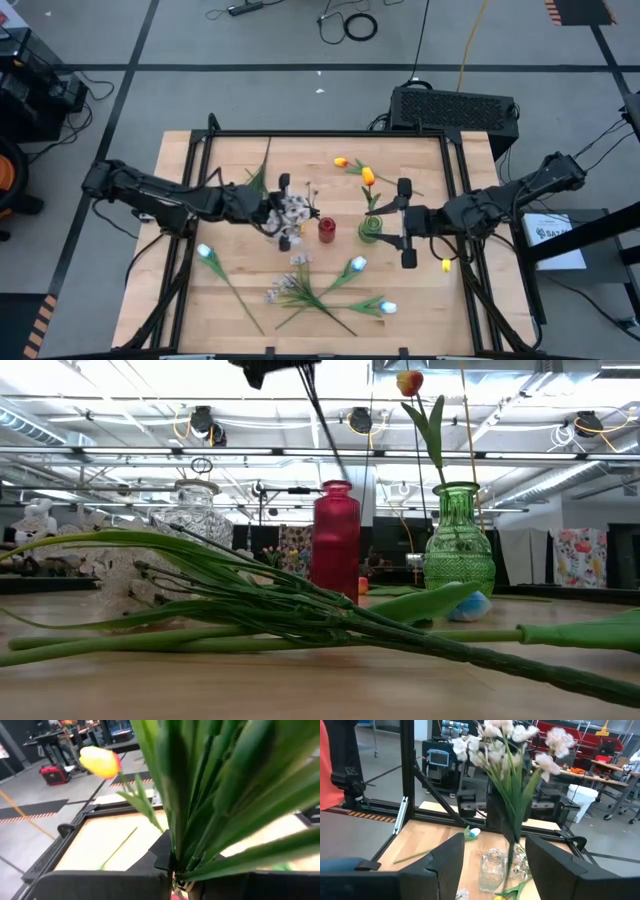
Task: Sort flowers into vase by color
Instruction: Put the top right white flowers into the red vase
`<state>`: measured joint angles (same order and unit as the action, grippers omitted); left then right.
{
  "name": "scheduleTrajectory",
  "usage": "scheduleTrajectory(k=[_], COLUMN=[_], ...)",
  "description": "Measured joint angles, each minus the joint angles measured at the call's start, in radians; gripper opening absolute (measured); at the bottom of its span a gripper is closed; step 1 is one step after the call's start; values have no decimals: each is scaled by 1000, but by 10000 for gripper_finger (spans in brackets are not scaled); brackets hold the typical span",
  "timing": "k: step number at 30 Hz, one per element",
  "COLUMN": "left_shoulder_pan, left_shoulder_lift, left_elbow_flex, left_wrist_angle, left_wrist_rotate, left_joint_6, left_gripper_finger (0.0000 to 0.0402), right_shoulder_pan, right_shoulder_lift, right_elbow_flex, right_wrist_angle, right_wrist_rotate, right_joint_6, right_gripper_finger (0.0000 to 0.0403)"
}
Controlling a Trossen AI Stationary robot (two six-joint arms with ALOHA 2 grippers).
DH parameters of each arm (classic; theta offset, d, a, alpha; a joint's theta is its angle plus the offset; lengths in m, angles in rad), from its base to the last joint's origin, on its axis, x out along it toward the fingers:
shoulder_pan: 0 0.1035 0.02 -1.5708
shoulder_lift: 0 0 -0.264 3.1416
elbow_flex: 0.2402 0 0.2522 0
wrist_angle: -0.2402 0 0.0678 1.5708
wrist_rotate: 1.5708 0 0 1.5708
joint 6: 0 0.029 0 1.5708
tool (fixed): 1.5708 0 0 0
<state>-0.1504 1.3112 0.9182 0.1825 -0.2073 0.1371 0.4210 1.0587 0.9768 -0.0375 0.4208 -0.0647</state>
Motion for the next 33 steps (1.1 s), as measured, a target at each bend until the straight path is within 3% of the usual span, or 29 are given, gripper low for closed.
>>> scheduleTrajectory(k=[33], left_shoulder_pan=[19], left_shoulder_lift=[14], left_elbow_flex=[1], left_wrist_angle=[-9], left_wrist_rotate=[32], left_joint_6=[4], left_gripper_finger=[29], right_shoulder_pan=[0], right_shoulder_lift=[2], right_elbow_flex=[0], right_wrist_angle=[1], right_wrist_rotate=[0], right_joint_6=[-7], right_gripper_finger=[203])
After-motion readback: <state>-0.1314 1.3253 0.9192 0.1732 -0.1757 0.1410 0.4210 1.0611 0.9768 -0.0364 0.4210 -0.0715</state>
